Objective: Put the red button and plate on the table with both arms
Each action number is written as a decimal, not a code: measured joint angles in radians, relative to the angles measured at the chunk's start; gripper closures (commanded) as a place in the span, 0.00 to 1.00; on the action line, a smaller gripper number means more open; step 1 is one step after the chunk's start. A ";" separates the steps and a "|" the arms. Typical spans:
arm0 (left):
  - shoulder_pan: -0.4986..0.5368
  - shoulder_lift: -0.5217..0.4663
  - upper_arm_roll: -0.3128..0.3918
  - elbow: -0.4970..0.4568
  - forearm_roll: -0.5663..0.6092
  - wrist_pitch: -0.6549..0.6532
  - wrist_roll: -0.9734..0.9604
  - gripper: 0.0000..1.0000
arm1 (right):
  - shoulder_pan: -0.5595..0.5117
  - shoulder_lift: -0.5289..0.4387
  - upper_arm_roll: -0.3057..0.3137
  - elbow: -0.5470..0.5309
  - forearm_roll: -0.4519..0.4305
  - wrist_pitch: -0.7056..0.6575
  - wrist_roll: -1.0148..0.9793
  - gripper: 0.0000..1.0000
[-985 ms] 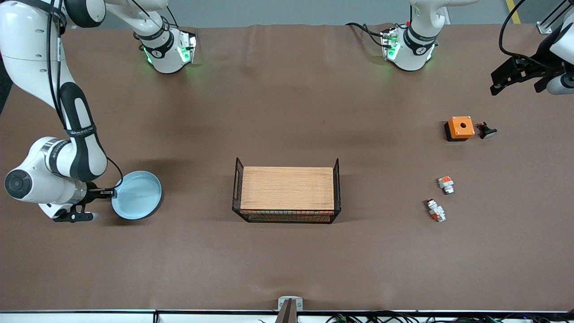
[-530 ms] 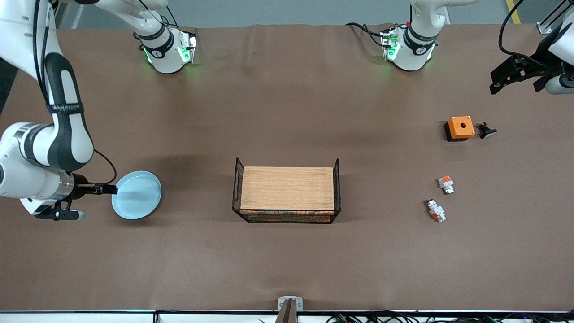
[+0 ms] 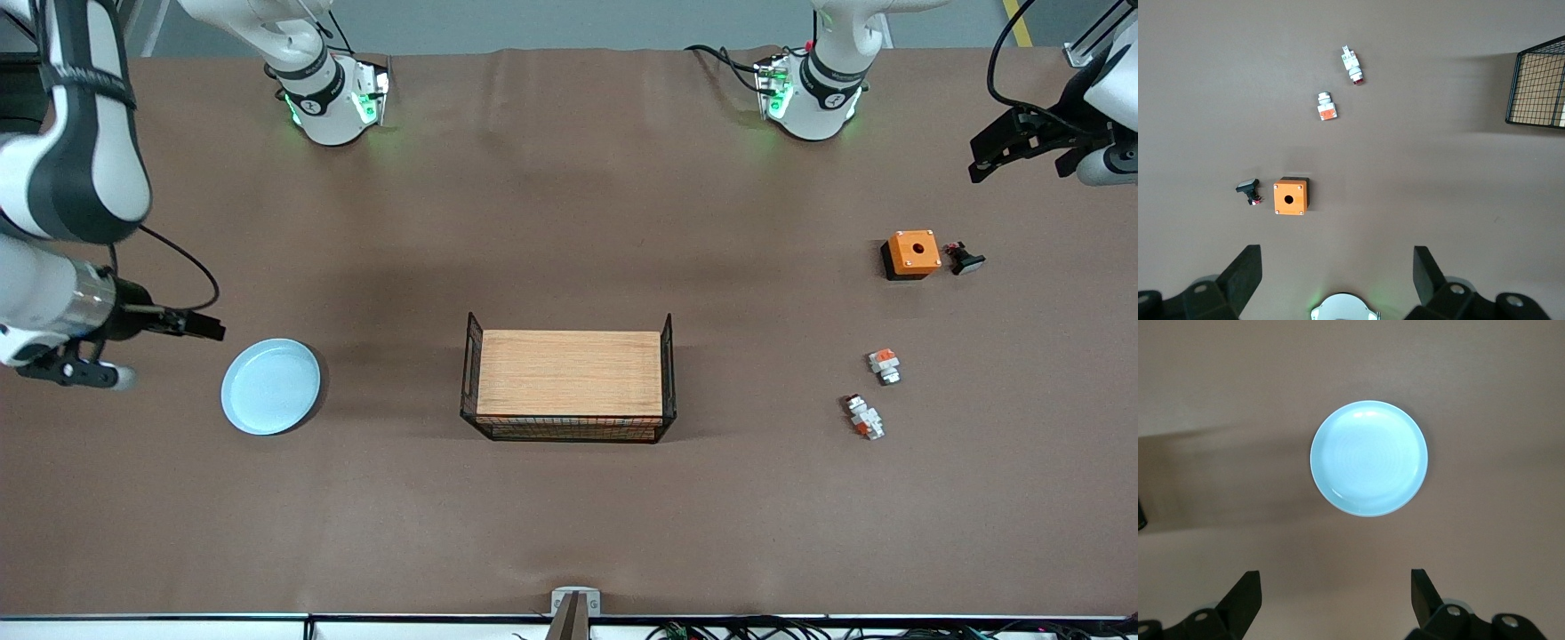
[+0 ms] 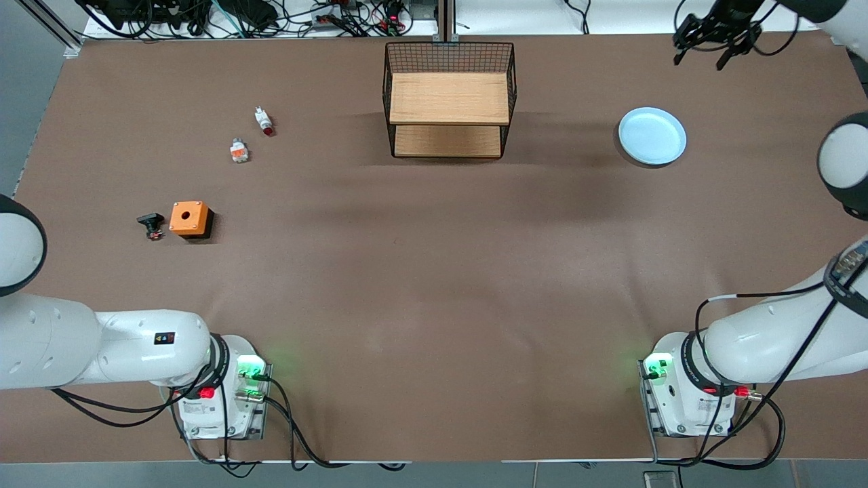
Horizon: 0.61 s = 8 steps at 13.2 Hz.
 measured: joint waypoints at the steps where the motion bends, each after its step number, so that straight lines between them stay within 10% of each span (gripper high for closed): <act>1: 0.000 0.000 0.000 0.000 0.000 0.000 0.000 0.00 | 0.000 -0.037 0.000 0.001 -0.005 -0.023 0.000 0.01; 8: -0.001 -0.006 -0.003 0.001 0.000 -0.009 0.000 0.00 | 0.000 -0.146 -0.001 0.168 -0.009 -0.245 0.000 0.00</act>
